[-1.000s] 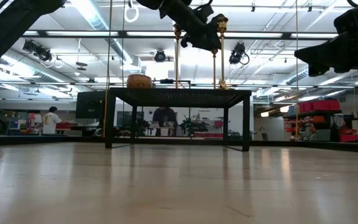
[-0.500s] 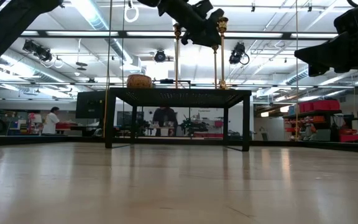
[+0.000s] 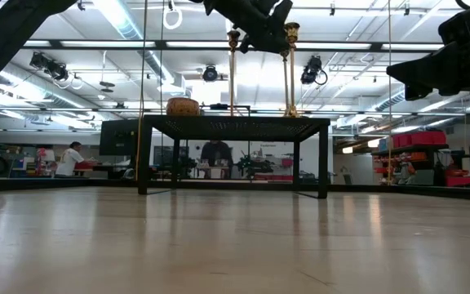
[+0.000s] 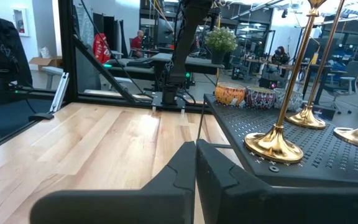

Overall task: Pick & Place candle stick holders
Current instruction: Adjust the candle holders on the shelf

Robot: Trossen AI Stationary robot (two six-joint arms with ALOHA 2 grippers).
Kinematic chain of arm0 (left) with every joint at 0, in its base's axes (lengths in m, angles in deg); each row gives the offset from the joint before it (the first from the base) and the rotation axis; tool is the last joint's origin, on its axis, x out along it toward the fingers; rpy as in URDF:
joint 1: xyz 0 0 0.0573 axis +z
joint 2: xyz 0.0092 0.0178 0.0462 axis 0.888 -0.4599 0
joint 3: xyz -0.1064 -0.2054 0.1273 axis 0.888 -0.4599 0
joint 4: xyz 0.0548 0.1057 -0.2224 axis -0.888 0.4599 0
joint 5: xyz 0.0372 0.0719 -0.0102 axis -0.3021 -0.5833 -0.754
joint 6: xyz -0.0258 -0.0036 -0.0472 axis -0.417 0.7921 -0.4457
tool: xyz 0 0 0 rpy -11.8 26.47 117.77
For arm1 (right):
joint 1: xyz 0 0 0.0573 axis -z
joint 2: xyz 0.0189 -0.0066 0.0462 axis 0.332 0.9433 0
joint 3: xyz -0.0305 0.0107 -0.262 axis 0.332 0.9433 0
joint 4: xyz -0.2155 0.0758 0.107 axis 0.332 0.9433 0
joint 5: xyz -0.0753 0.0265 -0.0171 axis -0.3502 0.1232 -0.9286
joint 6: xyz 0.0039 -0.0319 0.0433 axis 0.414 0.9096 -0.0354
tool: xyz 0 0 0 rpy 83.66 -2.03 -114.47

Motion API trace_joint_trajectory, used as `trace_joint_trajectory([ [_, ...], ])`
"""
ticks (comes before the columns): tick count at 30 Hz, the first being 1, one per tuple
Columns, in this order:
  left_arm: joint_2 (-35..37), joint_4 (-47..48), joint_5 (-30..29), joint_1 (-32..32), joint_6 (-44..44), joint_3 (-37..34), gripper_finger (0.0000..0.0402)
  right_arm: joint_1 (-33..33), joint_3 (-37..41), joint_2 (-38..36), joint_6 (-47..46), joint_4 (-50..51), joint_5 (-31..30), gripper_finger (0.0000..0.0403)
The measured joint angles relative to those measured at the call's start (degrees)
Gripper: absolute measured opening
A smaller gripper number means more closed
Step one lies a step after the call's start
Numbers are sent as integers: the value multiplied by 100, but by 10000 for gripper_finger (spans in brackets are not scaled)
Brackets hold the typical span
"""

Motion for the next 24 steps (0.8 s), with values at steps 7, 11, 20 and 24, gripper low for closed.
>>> trace_joint_trajectory([
  [7, -1, 160, 173, -18, 7, 0, 143, 1, 0, 0, 0, 0, 0, 13],
  [11, 0, 267, 309, -49, 3, 0, 150, 0, 0, 0, 0, 0, 0, 13],
  [20, -1, 452, 482, -147, 2, 0, 143, 0, 0, 0, 0, 0, 0, 13],
  [24, -1, 468, 483, -178, 4, 0, 150, -1, 0, 0, 0, 0, 0, 13],
])
